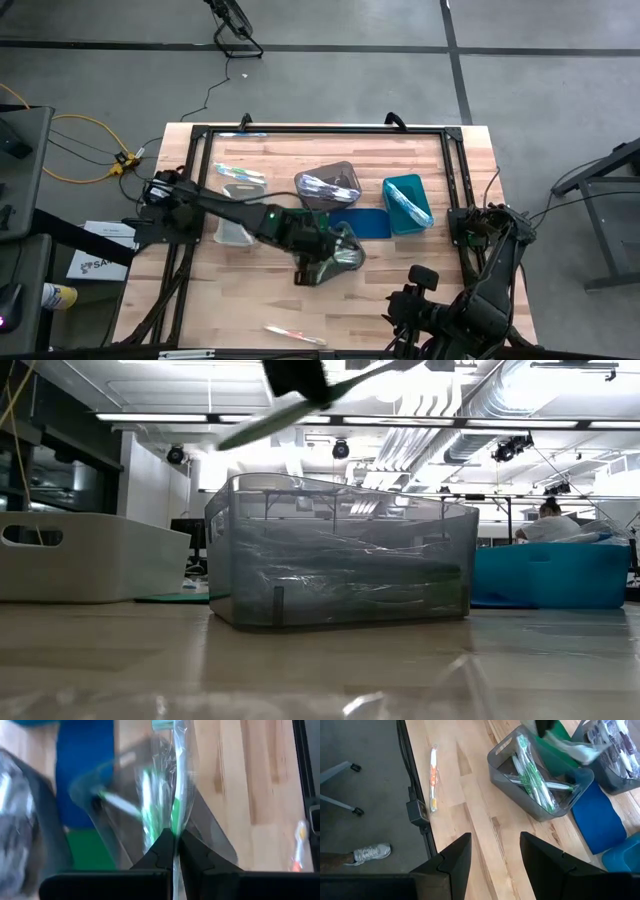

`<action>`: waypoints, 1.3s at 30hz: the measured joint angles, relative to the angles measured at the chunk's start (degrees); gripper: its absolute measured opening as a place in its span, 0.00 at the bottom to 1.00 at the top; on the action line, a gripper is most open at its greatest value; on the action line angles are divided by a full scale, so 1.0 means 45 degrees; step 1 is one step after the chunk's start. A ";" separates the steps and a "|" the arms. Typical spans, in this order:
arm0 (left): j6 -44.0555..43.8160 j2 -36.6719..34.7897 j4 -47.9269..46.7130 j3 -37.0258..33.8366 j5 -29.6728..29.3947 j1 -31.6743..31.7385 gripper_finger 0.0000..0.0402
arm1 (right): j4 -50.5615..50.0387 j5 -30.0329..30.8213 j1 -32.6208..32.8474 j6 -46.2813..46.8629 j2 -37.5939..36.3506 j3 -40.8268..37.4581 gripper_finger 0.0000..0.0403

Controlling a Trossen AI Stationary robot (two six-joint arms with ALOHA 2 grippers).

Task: Pick & Place Toothbrushes
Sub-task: Put the green toothbrush into the bottom black bin, then put the orange toothbrush into the gray bin

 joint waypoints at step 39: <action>0.1928 0.1340 -0.1783 -0.0013 0.0788 -0.0536 0.31 | -0.0269 0.0063 0.0000 0.1985 0.0000 0.0000 0.40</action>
